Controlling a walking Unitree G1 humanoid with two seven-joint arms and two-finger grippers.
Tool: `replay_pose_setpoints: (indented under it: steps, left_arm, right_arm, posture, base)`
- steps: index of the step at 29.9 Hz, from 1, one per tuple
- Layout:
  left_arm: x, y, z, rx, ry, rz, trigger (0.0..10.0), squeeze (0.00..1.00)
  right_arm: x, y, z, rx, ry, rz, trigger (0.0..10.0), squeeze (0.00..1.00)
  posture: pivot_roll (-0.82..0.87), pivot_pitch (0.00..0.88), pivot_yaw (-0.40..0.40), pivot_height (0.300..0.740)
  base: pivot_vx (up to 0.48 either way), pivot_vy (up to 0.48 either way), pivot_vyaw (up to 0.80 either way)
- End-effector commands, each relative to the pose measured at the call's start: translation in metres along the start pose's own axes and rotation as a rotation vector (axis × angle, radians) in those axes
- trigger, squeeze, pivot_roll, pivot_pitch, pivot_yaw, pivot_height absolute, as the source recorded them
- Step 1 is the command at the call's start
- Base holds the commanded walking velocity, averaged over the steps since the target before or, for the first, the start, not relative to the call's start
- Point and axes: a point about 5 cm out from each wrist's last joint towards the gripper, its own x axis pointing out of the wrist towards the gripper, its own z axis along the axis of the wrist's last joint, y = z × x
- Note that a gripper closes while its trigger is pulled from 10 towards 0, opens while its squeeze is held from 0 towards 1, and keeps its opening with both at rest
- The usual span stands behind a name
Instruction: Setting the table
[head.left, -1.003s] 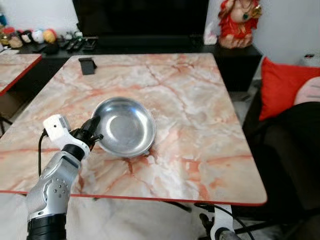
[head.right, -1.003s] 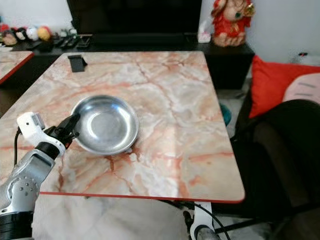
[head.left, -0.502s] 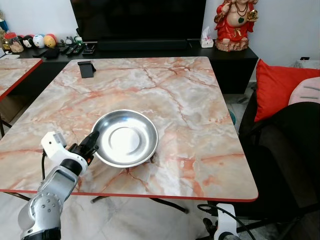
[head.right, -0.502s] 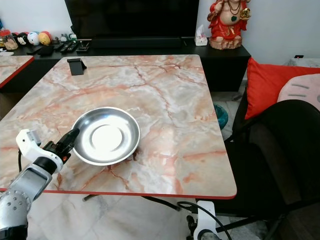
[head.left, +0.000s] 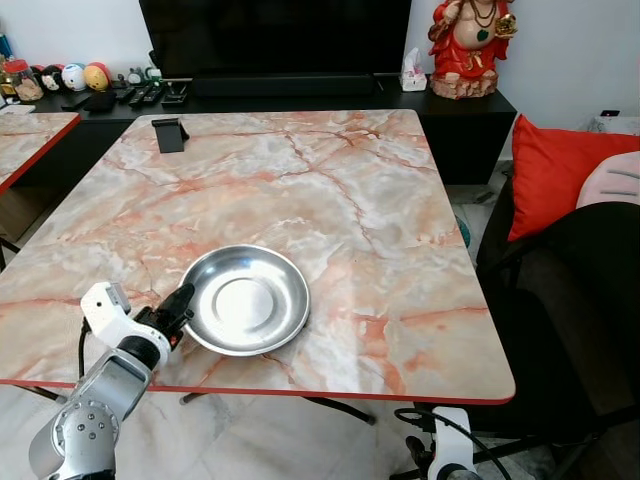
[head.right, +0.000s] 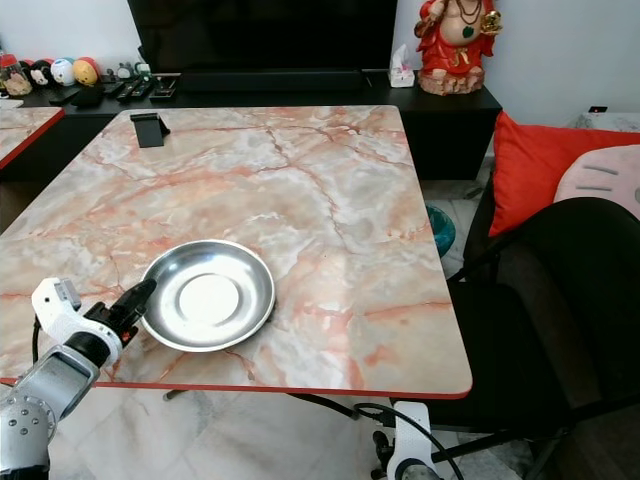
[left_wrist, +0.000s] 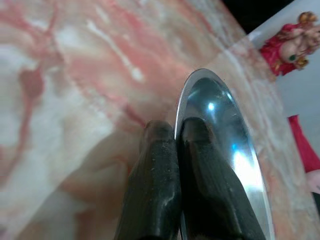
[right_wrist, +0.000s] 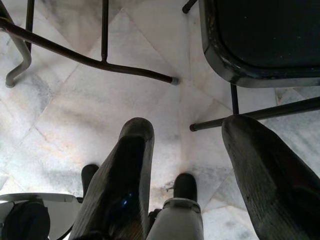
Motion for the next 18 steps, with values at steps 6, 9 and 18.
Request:
replay_pose_setpoints:
  steps: [6, 9, 18]
  left_arm:
    - [-0.006, 0.009, 0.003, 0.043, -0.008, 0.076, 10.0, 0.00]
    - [-0.007, 0.013, 0.003, 0.047, -0.011, 0.101, 10.0, 0.00]
    - [-0.004, 0.019, 0.000, 0.070, -0.016, 0.163, 10.0, 1.00]
  right_arm:
    - [0.000, 0.002, -0.002, -0.005, 0.017, 0.008, 10.0, 0.00]
    - [0.000, 0.002, -0.002, -0.005, 0.018, 0.008, 10.0, 0.00]
    - [0.000, 0.001, -0.002, -0.007, 0.018, 0.010, 10.0, 0.00]
  posture:
    - [-0.05, 0.000, 0.061, 0.740]
    - [-0.05, 0.000, 0.060, 0.740]
    - [-0.05, 0.000, 0.058, 0.740]
  base:
    - [0.000, 0.000, 0.00]
    - [0.000, 0.000, 0.00]
    - [0.000, 0.000, 0.00]
